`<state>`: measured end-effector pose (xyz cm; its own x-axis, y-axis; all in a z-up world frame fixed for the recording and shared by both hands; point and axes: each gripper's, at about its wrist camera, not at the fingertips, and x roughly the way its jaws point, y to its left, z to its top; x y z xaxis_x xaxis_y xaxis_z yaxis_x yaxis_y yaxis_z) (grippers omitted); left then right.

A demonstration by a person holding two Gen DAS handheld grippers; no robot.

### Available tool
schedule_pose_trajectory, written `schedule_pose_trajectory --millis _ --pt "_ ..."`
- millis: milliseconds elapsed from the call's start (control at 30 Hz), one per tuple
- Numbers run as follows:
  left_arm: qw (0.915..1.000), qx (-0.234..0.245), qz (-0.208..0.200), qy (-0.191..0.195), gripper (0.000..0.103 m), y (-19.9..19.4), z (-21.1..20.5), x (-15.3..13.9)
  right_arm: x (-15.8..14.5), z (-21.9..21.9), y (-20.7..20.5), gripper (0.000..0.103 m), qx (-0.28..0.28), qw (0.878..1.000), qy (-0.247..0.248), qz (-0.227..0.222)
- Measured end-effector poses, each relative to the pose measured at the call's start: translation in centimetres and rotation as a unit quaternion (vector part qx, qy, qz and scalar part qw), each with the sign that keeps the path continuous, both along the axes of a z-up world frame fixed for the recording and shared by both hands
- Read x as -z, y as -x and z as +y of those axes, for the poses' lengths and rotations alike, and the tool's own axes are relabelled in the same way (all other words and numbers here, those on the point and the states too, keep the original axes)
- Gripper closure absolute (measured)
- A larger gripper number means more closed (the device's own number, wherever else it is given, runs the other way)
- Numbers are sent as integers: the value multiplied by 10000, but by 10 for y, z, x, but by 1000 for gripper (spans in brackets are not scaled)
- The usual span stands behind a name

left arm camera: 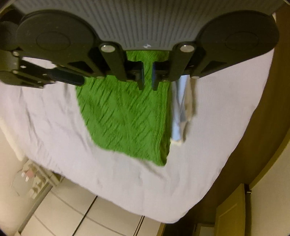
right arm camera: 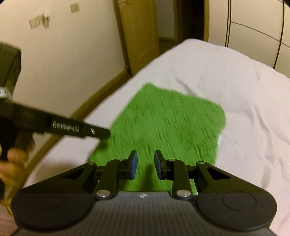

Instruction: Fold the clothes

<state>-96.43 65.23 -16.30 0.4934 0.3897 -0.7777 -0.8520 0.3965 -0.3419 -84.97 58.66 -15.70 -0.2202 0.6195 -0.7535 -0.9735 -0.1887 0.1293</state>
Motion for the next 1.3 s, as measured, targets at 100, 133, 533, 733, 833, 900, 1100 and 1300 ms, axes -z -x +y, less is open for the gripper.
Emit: schedule_pose_trajectory --millis 100,133,533,733,833,900,1100,1300 --pt "9997 -92 157 183 97 1 8 20 8 15 7 78 -67 10000 -66 16" --pt "9994 -120 225 248 98 1 10 28 14 20 10 78 -114 9999 -41 13" --pt "9976 -294 -535 316 99 16 41 8 -5 61 -1 82 -295 9986 82 438" --pt "9975 -235 -648 183 99 -4 81 16 4 101 -33 90 189 9974 242 647" --pt "9986 -274 -401 217 98 -13 97 33 17 114 -32 90 204 9971 309 670" --pt "9982 -353 -347 324 97 -13 102 47 31 125 -28 90 101 9966 536 610" --pt "9980 -333 -267 466 91 -11 104 72 61 126 -19 90 -4 9932 994 614" --pt "9980 -210 -451 394 94 -14 116 53 31 99 -22 90 88 9969 459 638"
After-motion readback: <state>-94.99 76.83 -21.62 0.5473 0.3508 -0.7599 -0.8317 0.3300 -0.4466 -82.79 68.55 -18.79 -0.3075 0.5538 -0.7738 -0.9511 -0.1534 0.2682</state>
